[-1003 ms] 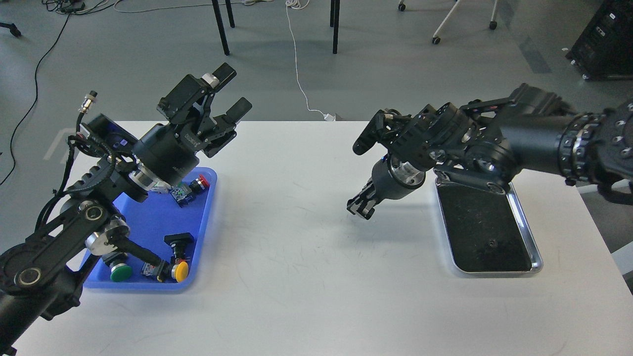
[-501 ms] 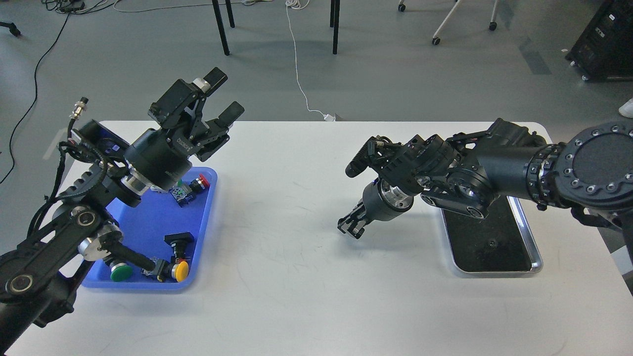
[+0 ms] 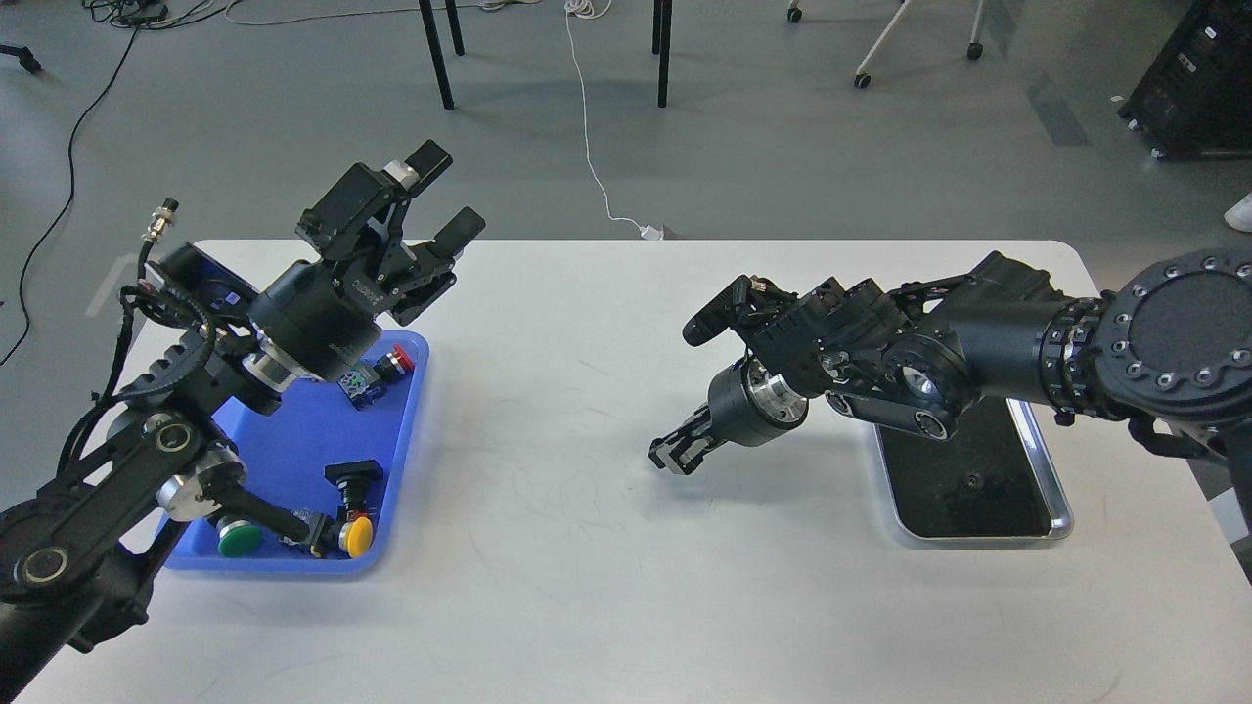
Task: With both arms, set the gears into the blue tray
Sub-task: 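Carry the gear with the right gripper toward the table center, then open the right gripper to set the gear on the table, withdraw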
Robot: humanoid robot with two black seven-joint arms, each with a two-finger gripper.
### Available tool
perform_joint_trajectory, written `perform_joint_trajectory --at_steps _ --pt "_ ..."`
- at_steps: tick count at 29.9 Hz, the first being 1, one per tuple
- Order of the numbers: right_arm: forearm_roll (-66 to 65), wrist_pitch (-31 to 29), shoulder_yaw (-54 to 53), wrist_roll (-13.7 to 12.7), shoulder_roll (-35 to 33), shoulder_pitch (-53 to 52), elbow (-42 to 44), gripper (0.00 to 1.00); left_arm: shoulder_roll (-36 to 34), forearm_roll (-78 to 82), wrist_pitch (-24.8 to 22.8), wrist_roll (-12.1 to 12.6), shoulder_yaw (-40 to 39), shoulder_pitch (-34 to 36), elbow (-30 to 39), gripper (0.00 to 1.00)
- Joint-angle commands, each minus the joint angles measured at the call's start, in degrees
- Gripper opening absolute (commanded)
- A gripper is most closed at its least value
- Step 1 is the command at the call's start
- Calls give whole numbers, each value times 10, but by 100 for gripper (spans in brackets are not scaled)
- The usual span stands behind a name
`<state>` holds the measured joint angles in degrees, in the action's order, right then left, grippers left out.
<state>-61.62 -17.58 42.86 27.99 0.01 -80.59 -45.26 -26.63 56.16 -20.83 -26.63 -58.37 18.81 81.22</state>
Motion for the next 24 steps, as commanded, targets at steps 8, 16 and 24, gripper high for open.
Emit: perform_joint_trajectory --at_steps 8,16,24 --pt "5 -1 -1 0 0 -8 -2 65 -2 0 0 0 2 -1 1 98" --pt "68 -5 -45 0 -11 -50 -50 94 -3 5 -1 3 8 0 0 98" --pt "268 -8 -154 0 -234 0 -116 95 -3 97 -21 2 11 10 -1 98"
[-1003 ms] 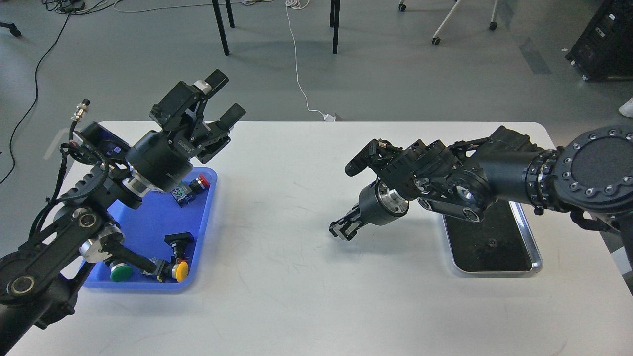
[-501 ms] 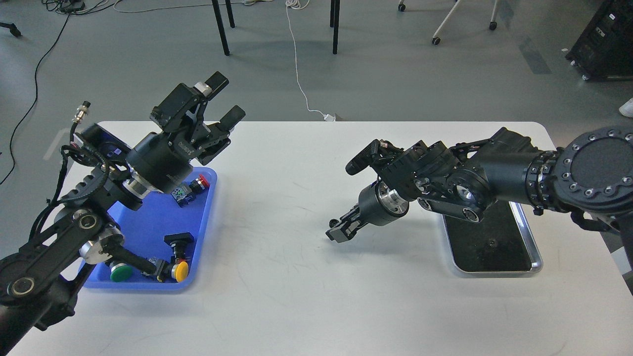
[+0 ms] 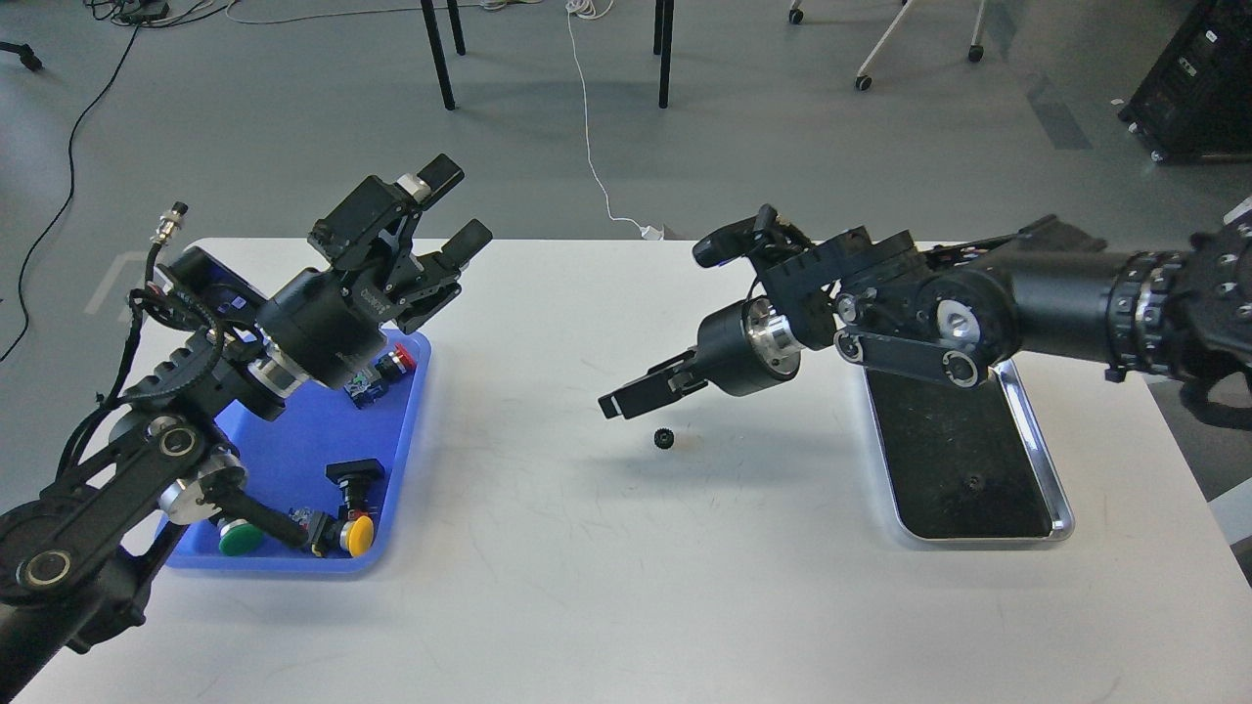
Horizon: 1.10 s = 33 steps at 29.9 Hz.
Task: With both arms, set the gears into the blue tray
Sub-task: 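Open the right gripper to set the gear on the table, withdraw, then reach the left gripper to the gear on the table and grasp it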
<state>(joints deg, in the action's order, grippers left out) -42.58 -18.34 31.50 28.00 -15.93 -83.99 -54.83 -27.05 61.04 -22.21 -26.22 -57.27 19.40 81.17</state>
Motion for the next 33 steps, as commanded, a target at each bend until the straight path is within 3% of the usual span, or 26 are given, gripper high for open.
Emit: perform_joint_trajectory --at_steps 1,8,15,22,26,33 --pt "103 0 -62 0 -97 51 -26 95 2 63 -9 -2 1 5 -1 98" --pt "303 -34 -285 0 -240 234 -43 95 9 189 -8 -5 72 51 -11 98" --pt "357 -56 -428 0 -275 377 -38 95 54 365 8 -18 214 185 -97 98" --pt "358 -45 -466 0 -273 409 -39 95 144 519 90 -18 369 304 -245 98" --pt "359 -24 -468 0 -270 409 -39 95 194 591 110 -18 426 346 -322 98" --pt "439 -24 -476 0 -268 431 -43 95 257 640 142 -18 487 364 -415 97"
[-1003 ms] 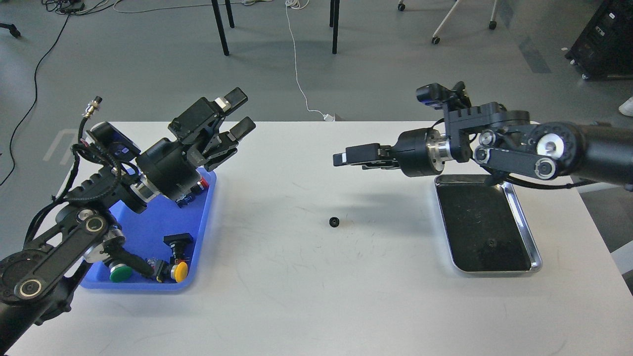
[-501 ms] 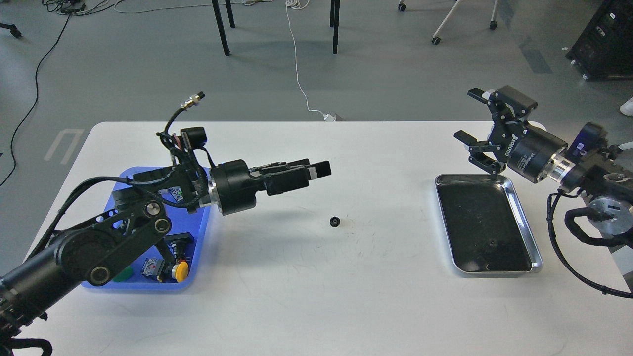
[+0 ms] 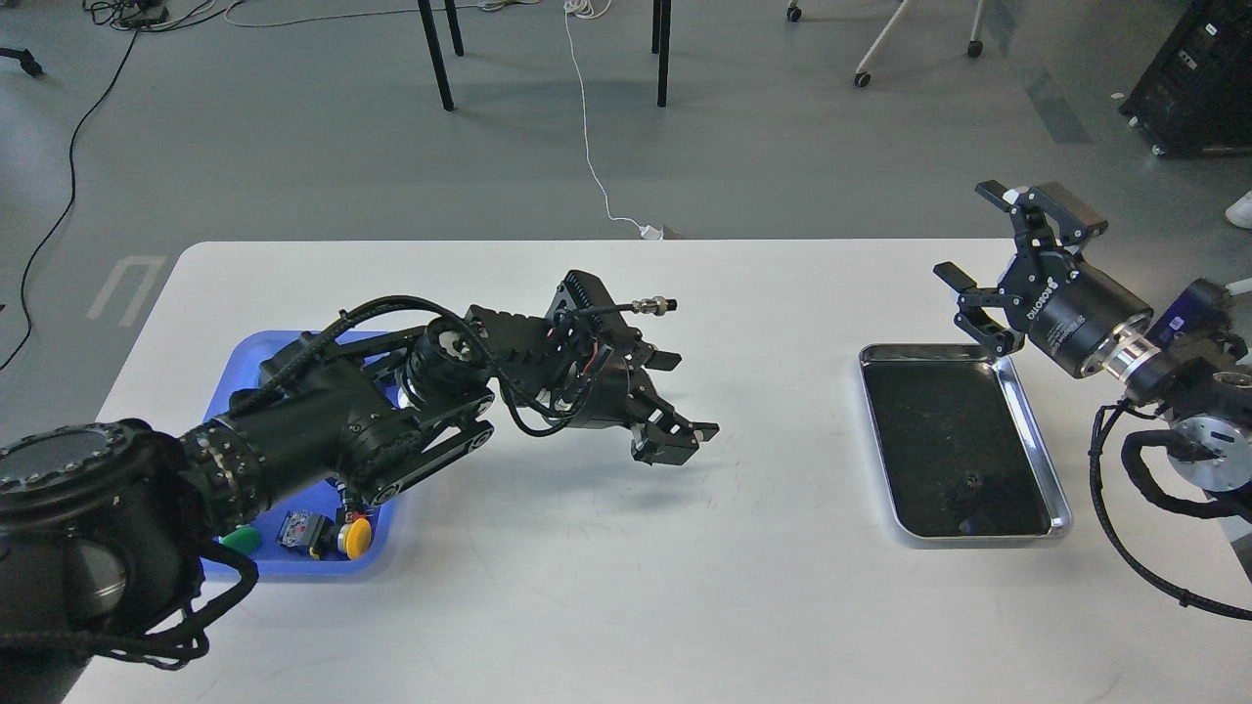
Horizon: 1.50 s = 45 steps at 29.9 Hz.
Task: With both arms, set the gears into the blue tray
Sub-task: 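Reach the left gripper to the gear on the table and grasp it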
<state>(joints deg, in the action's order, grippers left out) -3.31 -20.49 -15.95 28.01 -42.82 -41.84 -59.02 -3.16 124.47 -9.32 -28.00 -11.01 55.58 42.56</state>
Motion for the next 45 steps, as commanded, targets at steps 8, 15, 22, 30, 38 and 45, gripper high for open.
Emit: perform_joint_trajectory --at_steps 8,15,22,30,38,45 --pt "108 -9 -49 0 19 69 -3 95 25 5 25 0 49 -3 -64 97" --pt "113 -8 -71 0 34 95 -4 95 27 5 33 0 71 -4 -71 89" --pt "113 -8 -73 0 32 96 -4 95 32 5 29 0 80 -6 -76 56" --pt "112 -8 -73 0 32 96 -4 95 32 5 27 0 80 -14 -81 17" --pt "112 -7 -73 0 33 96 -4 95 27 5 27 0 79 -17 -80 11" --pt "111 -5 -73 0 34 96 -4 95 -38 -24 23 0 68 16 -3 11"
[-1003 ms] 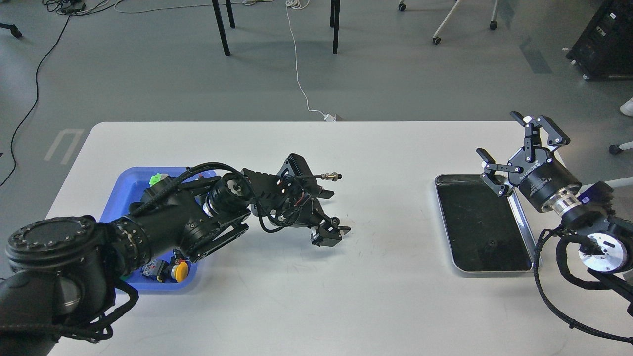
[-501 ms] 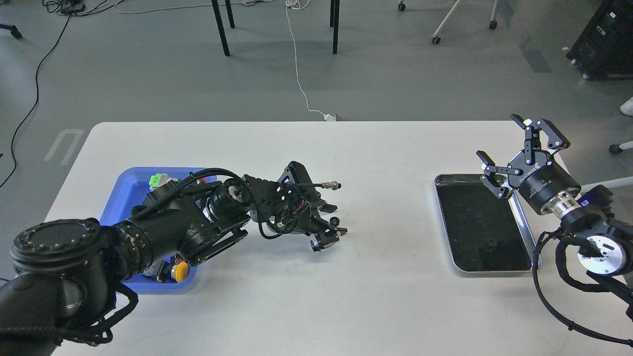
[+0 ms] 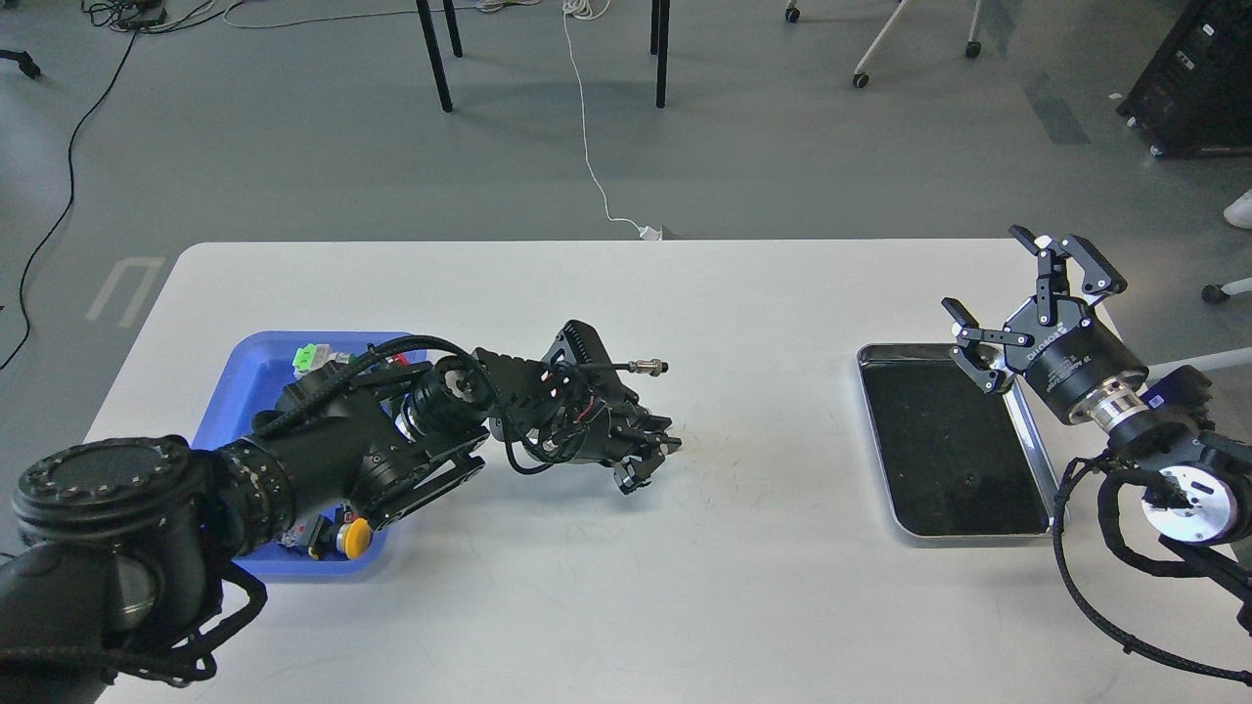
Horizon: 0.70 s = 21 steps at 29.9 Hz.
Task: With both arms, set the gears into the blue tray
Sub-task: 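Carry the gear with the left gripper into the blue tray, release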
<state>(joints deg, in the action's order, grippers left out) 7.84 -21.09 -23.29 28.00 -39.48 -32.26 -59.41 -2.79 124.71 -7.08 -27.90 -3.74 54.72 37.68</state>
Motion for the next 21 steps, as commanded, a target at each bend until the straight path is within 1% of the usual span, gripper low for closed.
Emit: perform_joint_trajectory --at_steps 1,5,7,10,12,15,18,21 --pt "-1 1 0 0 0 0 0 95 -59 -44 -5 -1 -6 34 68 12" --pt "-5 1 0 0 2 0 -1 95 -170 -119 -51 -1 -40 50 185 13" --pt "-5 0 0 0 2 0 -1 95 -229 -134 -70 -1 -58 50 230 13" --pt "-6 0 0 0 5 0 -1 96 -318 -137 -73 -1 -69 43 278 13" --pt "-7 0 0 0 6 -1 -1 96 -373 -151 -74 -1 -69 31 292 13" --pt "-7 0 0 0 11 -1 -1 96 -436 -189 -72 -1 -68 0 294 14" --pt "-7 1 -1 0 16 -1 -1 96 -473 -214 -68 -1 -66 -37 283 14" --pt "-7 1 -1 0 18 -1 0 96 -486 -218 -66 -1 -67 -78 261 15"
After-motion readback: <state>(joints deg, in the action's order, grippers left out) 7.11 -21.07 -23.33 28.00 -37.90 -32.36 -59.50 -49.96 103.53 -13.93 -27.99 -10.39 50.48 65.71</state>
